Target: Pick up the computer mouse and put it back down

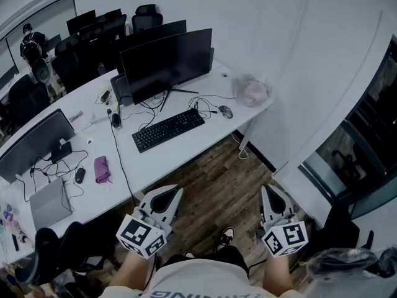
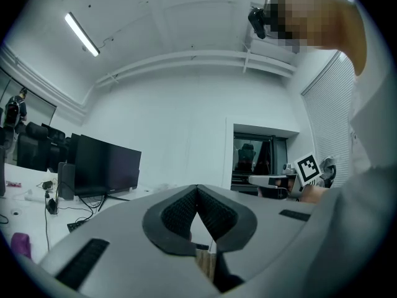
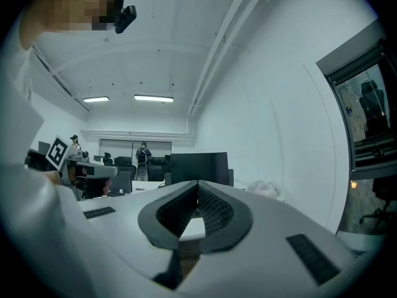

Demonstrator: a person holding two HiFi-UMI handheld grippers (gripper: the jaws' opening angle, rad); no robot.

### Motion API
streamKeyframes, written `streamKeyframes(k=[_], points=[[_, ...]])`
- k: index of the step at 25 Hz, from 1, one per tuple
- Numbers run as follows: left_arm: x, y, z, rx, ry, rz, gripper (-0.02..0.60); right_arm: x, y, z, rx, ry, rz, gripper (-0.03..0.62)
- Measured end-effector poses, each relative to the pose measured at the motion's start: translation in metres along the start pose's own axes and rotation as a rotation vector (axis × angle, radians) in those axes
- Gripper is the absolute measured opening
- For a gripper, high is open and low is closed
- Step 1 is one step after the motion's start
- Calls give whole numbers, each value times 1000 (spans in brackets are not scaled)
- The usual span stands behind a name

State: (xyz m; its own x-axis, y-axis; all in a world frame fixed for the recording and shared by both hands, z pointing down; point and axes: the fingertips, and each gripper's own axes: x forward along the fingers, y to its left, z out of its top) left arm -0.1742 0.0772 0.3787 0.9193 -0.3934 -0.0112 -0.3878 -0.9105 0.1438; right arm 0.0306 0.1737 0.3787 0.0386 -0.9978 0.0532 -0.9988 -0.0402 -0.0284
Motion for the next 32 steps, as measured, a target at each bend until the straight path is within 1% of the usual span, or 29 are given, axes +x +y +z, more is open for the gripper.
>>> streamKeyframes(k=[5, 9, 14, 26, 32], points=[[22, 23, 0, 3, -8, 45, 5, 37, -11, -3, -5, -2, 46, 20], [48, 34, 0, 2, -7, 74, 5, 66, -32, -3, -1, -7, 78, 20], [92, 44, 5, 4, -1, 107, 5, 99, -73, 5, 3, -23, 100, 20], [202, 51, 15, 27, 8, 164, 5, 161, -177, 9, 29, -21, 131, 20], [244, 56, 6, 26, 26, 212, 5, 192, -222, -1, 42, -2, 162, 20]])
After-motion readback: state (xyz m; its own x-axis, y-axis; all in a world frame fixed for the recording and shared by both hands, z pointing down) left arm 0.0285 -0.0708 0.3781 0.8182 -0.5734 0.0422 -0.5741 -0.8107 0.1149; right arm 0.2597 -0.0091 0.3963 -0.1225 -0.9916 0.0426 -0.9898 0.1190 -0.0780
